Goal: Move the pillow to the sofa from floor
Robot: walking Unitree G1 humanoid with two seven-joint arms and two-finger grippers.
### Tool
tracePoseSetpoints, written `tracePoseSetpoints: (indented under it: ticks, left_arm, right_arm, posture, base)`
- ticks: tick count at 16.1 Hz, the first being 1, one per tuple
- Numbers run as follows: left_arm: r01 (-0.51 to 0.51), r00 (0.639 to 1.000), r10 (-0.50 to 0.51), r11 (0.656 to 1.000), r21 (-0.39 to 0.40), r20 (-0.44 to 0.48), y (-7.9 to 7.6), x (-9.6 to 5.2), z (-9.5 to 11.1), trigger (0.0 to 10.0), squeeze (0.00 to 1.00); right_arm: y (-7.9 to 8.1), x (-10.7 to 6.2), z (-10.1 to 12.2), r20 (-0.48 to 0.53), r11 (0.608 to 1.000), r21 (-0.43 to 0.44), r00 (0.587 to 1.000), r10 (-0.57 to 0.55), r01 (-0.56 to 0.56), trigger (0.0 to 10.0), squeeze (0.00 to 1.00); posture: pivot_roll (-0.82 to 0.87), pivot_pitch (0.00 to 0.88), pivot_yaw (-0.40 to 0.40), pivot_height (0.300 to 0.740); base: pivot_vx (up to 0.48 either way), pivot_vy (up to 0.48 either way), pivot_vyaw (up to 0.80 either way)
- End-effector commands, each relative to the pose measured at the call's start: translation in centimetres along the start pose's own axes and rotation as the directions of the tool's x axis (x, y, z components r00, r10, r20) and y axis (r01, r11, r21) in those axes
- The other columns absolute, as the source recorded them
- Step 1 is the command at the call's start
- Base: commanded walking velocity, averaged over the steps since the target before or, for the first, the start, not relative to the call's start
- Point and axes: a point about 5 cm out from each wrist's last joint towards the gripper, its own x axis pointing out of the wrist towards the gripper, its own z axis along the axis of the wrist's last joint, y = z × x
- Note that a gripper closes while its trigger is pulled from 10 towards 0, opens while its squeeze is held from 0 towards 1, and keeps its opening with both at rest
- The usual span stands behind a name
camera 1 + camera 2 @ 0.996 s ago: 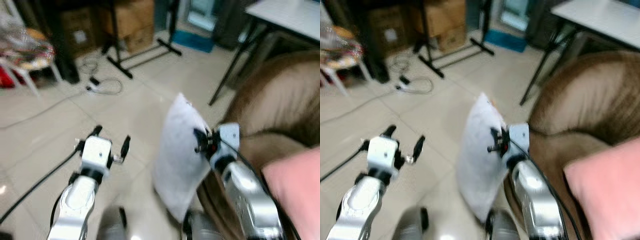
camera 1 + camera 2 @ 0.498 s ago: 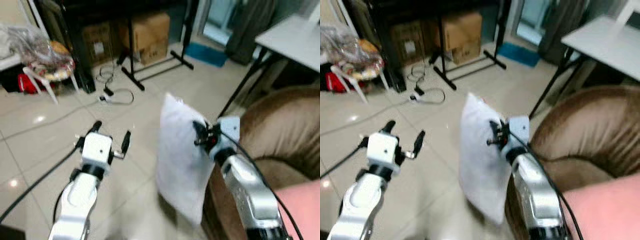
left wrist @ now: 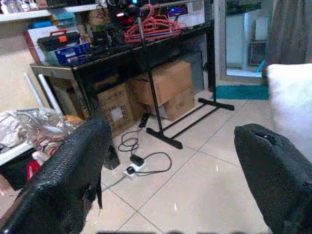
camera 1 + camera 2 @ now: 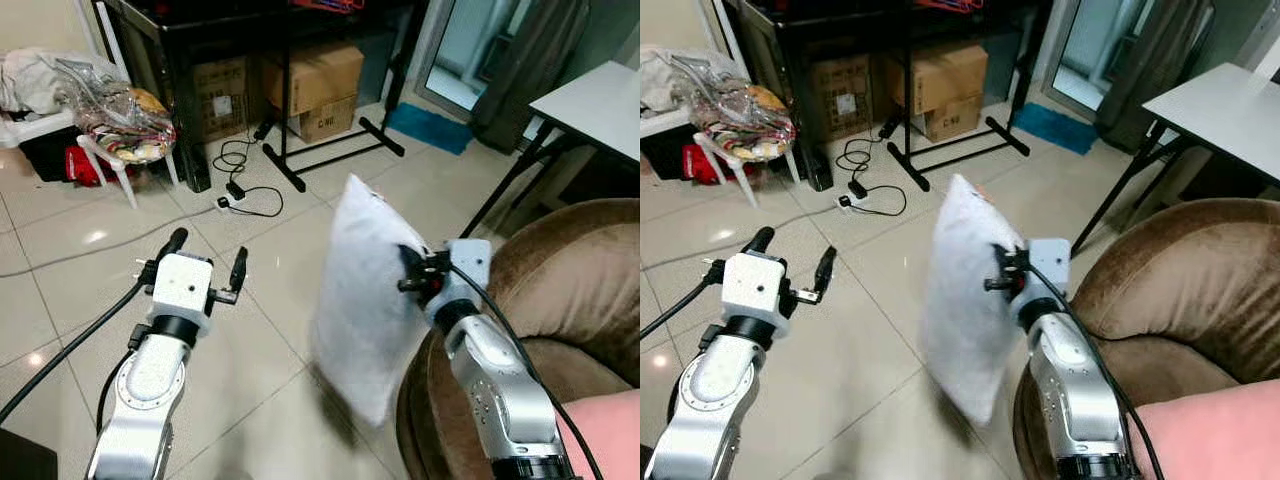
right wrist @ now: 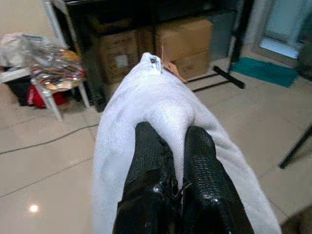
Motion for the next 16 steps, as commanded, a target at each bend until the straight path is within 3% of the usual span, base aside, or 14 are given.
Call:
tracePoseSetpoints:
  ticks: [1,6,13,16]
  left_arm:
    - [0.009,1.0,-0.009,1.0,0.003,-0.003,-0.2,0.2,0.1,10.0,0.0]
    - [0.014,1.0,-0.014,1.0,-0.005,0.003,0.7,0.1,0.2,10.0,0.0]
    - [0.064,0.998,-0.064,0.998,0.004,0.005,0.7,-0.1,0.3,10.0,0.0]
    - [0.101,0.995,-0.101,0.995,0.005,-0.009,0.5,-0.5,0.2,10.0,0.0]
  right_arm:
    - [-0.5,0.0,0.9,0.041,1.0,-0.002,0.999,-0.022,0.022,10.0,0.0]
    - [-0.6,0.5,1.4,0.06,0.997,0.025,0.996,-0.069,0.068,10.0,0.0]
    - [-1.3,0.6,2.4,0.091,0.993,0.048,0.989,-0.112,0.108,10.0,0.0]
    - [-1.3,-0.1,2.9,0.122,0.995,0.062,0.989,-0.089,0.082,10.0,0.0]
  posture:
    - [0.04,0.0,-0.072,0.74]
    - [0.04,0.0,-0.056,0.74]
    - [0.05,0.0,-0.05,0.74]
    - [0.05,0.0,-0.045,0.74]
  base:
    - [0.0,0.0,0.0]
    - [0.411,0.0,-0.8]
    - [0.455,0.0,-0.8]
    - [0.392,0.0,-0.72]
